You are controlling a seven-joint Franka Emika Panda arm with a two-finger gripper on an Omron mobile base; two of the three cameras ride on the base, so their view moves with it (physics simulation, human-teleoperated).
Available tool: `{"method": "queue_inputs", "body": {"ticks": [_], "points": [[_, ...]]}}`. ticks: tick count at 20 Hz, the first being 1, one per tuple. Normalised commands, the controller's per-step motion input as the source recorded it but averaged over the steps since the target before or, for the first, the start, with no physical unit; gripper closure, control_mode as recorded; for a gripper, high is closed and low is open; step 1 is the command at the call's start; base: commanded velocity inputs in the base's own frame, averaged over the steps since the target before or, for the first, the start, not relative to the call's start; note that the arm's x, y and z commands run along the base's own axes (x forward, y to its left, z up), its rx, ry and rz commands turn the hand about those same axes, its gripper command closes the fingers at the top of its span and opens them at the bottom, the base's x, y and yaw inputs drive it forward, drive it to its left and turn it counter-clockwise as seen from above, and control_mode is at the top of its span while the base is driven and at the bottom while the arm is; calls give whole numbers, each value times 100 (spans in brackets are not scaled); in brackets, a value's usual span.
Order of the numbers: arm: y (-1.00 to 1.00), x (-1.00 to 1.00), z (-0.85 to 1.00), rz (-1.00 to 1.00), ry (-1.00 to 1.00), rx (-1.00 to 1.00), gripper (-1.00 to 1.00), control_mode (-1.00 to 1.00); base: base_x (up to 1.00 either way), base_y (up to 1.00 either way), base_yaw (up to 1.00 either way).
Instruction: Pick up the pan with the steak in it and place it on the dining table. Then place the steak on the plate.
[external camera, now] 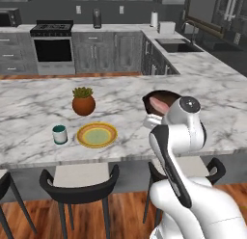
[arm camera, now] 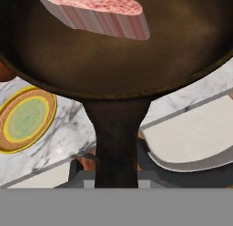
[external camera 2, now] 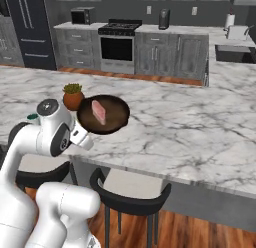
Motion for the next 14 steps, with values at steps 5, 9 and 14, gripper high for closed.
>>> {"method": "queue_inputs", "body": {"ticks": [5, 9, 14], "points": [[23, 58, -45, 0, 0, -7, 100, -100, 0, 0, 0], [24, 46, -42, -1, 0, -8, 100, -100, 0, 0, 0], [3, 24, -36, 0, 4, -2, 100, -100, 0, 0, 0]]}}
